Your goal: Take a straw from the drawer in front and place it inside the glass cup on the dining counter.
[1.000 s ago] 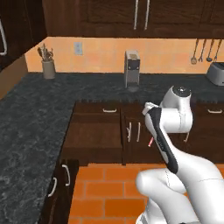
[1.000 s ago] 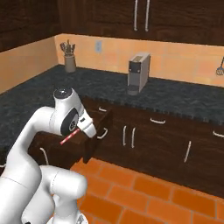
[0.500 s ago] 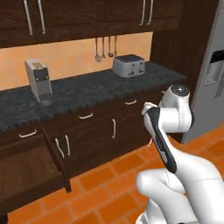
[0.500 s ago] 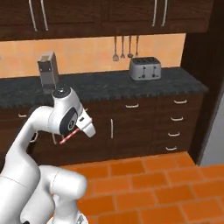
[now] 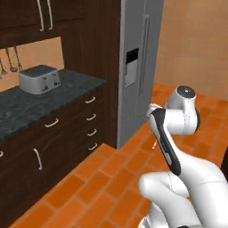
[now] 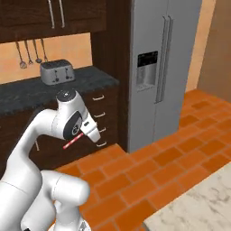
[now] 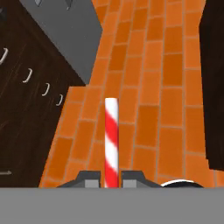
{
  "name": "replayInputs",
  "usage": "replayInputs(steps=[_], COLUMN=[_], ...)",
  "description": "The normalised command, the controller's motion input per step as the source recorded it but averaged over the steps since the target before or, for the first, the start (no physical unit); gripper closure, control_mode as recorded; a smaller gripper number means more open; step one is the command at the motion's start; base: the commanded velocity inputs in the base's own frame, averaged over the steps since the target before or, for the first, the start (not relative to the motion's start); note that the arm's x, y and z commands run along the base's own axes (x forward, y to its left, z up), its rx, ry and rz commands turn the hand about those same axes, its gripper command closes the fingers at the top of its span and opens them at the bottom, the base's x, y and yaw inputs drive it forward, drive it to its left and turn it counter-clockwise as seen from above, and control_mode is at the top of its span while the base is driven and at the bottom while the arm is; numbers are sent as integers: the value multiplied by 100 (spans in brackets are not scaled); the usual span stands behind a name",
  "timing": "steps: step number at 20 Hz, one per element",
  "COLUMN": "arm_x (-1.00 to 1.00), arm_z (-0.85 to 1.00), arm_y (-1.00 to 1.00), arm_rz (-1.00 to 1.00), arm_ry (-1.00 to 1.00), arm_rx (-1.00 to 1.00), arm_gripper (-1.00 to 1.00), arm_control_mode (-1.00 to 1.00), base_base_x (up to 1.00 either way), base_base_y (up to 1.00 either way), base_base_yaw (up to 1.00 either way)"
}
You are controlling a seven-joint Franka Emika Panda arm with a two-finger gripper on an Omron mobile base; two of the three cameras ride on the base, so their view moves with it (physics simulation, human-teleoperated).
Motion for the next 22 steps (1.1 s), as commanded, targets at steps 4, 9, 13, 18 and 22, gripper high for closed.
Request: replayInputs(steps=[4, 9, 13, 18, 22], arm_x=[0, 0, 0, 0, 0], arm_z=[0, 0, 0, 0, 0], arm_y=[0, 0, 0, 0, 0], arm_rz=[0, 0, 0, 0, 0], arm_ry=[0, 0, 0, 0, 0], arm_rx=[0, 0, 0, 0, 0], arm_gripper=[100, 100, 100, 100, 100], arm_control_mode=[100, 100, 100, 100, 100], base_base_x=[84, 35, 18, 82, 100], base_base_y=[-27, 75, 100, 57, 0], base_base_yaw=[-52, -43, -42, -41, -33])
